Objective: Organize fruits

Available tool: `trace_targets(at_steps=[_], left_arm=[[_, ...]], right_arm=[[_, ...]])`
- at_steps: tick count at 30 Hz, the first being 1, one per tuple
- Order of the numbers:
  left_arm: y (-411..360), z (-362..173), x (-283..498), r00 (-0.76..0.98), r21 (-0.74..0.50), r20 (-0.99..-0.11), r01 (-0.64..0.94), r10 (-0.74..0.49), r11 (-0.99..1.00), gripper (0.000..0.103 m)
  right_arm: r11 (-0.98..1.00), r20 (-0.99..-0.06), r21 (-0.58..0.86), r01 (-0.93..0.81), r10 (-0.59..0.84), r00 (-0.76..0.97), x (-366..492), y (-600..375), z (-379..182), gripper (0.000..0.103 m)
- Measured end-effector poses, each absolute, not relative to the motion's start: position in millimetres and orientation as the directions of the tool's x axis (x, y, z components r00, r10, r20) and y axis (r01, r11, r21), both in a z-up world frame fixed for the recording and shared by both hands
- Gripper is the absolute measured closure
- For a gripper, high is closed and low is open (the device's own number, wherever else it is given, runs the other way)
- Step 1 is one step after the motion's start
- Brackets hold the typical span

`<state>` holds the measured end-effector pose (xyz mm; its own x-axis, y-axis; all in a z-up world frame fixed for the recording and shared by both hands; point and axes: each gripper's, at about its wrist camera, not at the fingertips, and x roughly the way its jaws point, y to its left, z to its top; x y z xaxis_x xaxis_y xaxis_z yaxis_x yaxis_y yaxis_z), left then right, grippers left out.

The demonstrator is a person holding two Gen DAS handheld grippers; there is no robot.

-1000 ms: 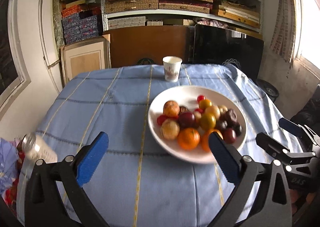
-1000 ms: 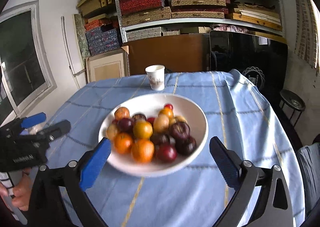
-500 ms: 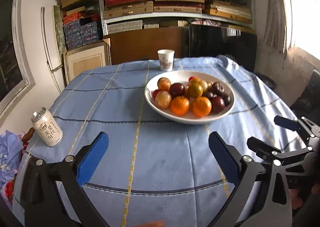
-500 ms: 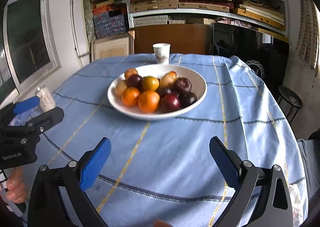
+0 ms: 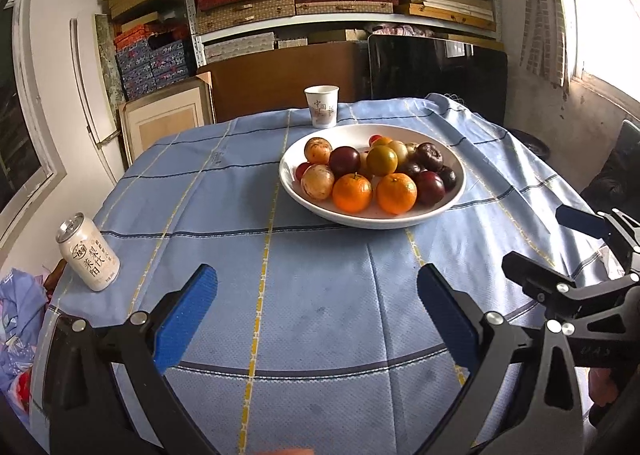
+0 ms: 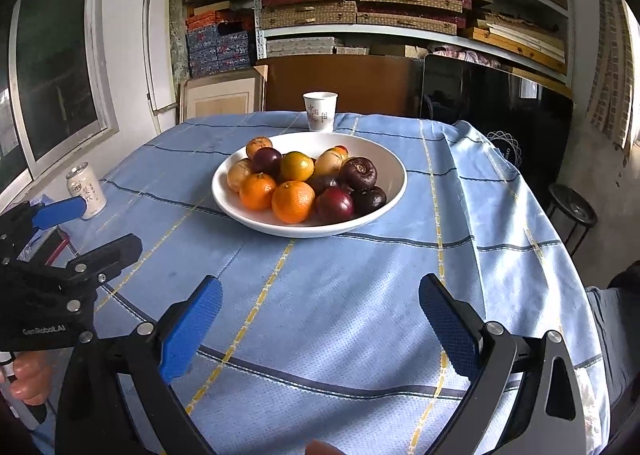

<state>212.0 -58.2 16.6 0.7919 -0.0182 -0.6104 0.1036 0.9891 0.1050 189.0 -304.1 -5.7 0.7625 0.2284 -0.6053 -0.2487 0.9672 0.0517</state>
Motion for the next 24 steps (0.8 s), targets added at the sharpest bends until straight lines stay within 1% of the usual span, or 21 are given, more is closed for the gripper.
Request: trace_targets(at_steps=[14,22,24], left_arm=[[-54.2,19.5,212.2,0.787,0.061,-0.615,0.115,-0.053,0.992,0.005],[-54.7,20.3,211.2,0.803,0.094,-0.596,0.082,-0.01,0.992,0.005],[-54.1,21.2,210.5,0.804,0.088,-0.594,0.088,-0.018,0.992,0.005]], right_arm=[[0.968,-0.606,0.052,-0.244,0.225,0.763,189.2,-305.3,-5.9,0.004],[0.969,-0.605,0.053,-0.243,0.224,0.764,188.7,-306.3,-6.2,0.004],[0.969,-0.606,0.055,-0.241,0.225,0.763,188.7,-307.8,-7.0,0.004]])
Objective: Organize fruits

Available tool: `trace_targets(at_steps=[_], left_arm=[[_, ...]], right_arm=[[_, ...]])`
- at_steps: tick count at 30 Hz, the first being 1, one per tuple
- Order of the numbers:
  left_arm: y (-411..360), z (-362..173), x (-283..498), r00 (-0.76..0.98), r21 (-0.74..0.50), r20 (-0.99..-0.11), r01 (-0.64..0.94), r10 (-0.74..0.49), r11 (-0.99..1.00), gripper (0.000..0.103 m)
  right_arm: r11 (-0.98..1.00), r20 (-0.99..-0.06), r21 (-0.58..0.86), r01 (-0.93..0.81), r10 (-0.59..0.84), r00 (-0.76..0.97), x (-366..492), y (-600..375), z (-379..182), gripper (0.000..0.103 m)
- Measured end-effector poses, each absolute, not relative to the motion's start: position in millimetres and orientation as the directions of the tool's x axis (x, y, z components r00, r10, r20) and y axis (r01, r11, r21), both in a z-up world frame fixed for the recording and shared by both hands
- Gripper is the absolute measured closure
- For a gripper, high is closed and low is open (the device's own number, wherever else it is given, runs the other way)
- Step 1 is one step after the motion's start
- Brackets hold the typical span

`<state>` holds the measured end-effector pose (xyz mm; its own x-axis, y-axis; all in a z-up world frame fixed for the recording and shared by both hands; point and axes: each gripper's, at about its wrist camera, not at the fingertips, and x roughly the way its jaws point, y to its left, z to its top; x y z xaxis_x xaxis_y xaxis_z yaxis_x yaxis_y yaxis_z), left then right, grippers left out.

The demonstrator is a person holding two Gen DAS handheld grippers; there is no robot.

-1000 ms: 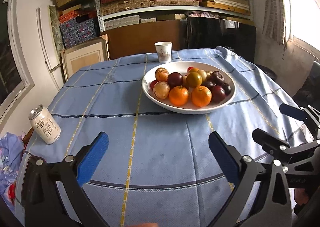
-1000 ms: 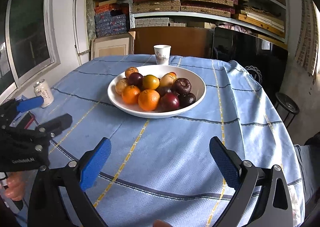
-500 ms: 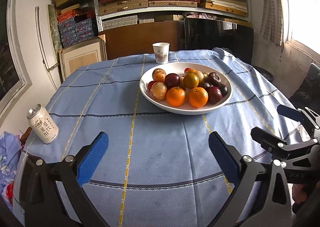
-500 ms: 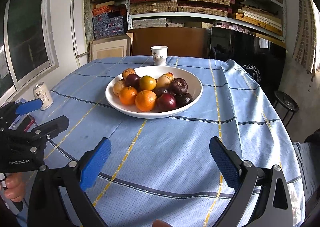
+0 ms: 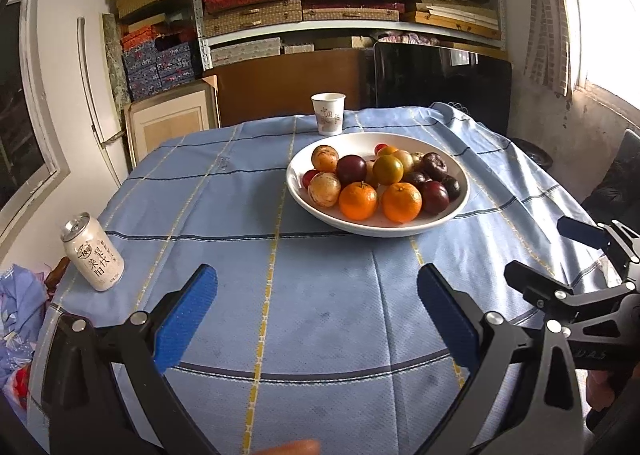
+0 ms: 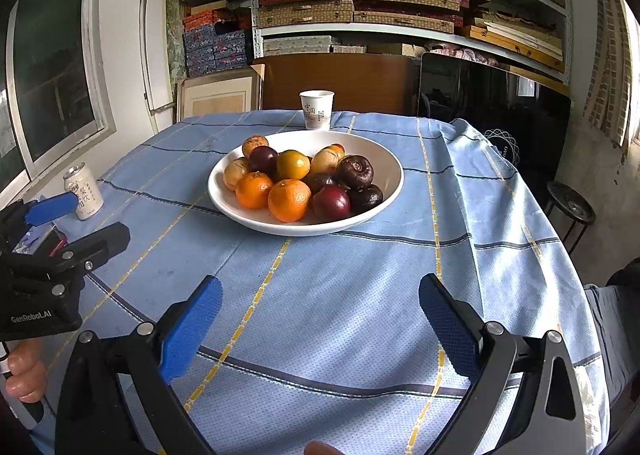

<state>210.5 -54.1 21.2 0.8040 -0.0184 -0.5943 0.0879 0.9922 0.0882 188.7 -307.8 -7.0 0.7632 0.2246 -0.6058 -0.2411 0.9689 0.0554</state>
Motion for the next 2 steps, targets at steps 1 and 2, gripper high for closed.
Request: trace_targets(at_steps=[1,2], left_arm=[[-54.2,21.4,210.2,0.804,0.087,-0.594,0.09,-0.02,0.992,0.005],[-54.9,21.2,210.2,0.804,0.09,-0.594,0.091,-0.02,0.992,0.005]], right_arm=[[0.969,-0.607,0.056,-0.24,0.224,0.763,188.9,-308.2,-7.4,0.004],[0.969,-0.607,0.056,-0.239,0.223,0.763,189.0,-308.9,-7.7,0.004]])
